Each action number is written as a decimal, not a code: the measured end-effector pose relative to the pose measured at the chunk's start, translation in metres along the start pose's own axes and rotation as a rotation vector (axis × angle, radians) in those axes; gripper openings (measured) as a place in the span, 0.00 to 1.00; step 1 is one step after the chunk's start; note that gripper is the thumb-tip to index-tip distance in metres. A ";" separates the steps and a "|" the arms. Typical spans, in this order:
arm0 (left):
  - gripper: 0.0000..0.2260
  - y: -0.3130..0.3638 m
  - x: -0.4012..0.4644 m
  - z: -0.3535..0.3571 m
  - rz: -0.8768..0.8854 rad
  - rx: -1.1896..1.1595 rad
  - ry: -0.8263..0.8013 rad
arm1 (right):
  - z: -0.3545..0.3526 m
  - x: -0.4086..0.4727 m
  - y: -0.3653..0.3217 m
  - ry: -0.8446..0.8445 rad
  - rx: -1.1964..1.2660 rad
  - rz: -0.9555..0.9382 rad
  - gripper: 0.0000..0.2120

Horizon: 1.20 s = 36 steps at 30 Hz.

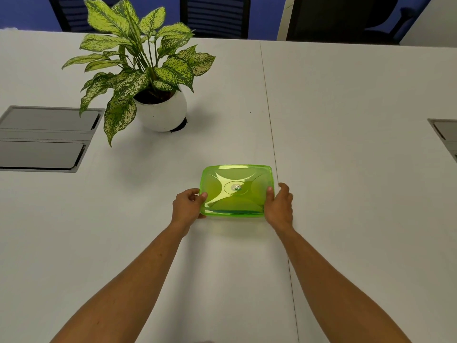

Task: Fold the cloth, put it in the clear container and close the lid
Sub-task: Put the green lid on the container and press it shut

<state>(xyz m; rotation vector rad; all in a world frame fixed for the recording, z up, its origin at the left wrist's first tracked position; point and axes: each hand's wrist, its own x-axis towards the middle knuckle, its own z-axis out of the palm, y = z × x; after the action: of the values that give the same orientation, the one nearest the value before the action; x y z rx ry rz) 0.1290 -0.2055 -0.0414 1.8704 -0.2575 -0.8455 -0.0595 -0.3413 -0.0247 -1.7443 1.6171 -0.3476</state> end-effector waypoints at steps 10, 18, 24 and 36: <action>0.19 0.004 -0.006 0.006 0.050 0.074 0.003 | 0.010 0.002 0.012 -0.045 -0.009 -0.108 0.22; 0.26 0.011 -0.004 0.011 0.110 0.258 -0.054 | 0.006 0.007 0.016 -0.111 -0.134 -0.235 0.24; 0.26 0.020 0.008 0.018 0.160 0.416 -0.035 | -0.004 0.018 0.007 -0.110 -0.247 -0.226 0.29; 0.20 0.016 0.016 0.034 0.233 0.690 0.048 | 0.007 0.027 0.006 -0.005 -0.217 -0.223 0.24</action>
<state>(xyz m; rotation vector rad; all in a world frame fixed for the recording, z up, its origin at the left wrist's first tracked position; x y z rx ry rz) 0.1220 -0.2457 -0.0421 2.4259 -0.8004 -0.5838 -0.0548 -0.3641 -0.0406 -2.0960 1.5050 -0.2791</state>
